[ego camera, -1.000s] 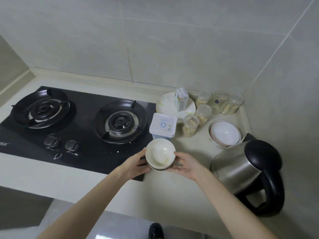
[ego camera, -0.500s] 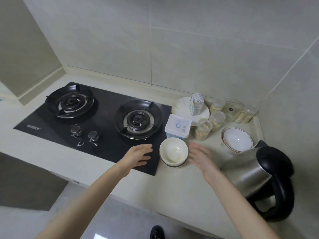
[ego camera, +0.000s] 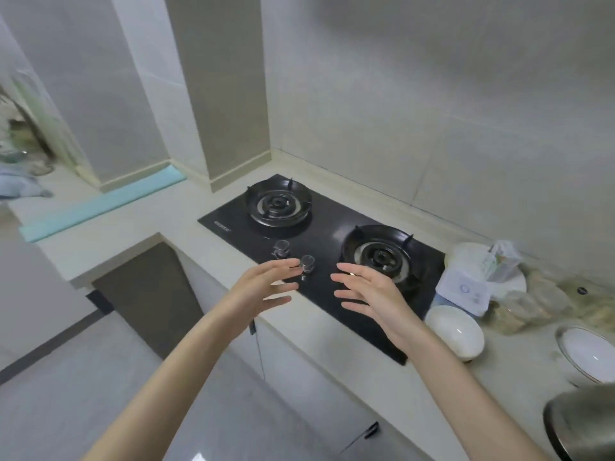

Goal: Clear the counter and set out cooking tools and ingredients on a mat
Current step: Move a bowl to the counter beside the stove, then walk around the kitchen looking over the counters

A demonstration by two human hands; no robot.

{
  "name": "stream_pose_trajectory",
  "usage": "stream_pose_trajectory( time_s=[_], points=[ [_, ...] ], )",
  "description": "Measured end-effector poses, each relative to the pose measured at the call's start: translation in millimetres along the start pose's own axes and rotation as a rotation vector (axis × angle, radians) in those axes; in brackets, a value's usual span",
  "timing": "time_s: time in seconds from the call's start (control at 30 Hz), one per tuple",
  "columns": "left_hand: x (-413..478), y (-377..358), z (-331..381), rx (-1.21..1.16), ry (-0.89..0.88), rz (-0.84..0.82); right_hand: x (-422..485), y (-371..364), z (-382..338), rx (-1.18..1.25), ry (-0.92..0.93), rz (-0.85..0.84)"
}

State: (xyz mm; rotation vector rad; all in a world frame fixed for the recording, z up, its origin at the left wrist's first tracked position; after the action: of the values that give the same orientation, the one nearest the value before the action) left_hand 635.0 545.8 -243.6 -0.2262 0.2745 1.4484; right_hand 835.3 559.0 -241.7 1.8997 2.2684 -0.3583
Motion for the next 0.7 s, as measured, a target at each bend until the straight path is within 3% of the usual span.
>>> stream_pose_trajectory(
  time_s=[0.37,0.7],
  points=[
    [-154.3,261.9,-49.7,-0.146,-0.011,0.373,11.6,-299.2,22.0,0.021,-0.078,-0.422],
    [-313.7,457.5,-115.2,-0.304,0.025,0.869,-13.1,-568.3,48.0,-0.198,-0.007,-0.736]
  ],
)
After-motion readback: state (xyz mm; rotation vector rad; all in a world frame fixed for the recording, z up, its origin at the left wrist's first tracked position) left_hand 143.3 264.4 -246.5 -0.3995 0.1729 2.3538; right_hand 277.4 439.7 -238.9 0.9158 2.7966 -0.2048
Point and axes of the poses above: each hand's wrist, its own x-axis towards the middle knuckle, its own y-axis out of the back of the hand, z = x × y, the point moved 5 cm from there along x, towards the middle knuckle, and after that the axes turned 6 degrees about x, right-handed, at the moved point
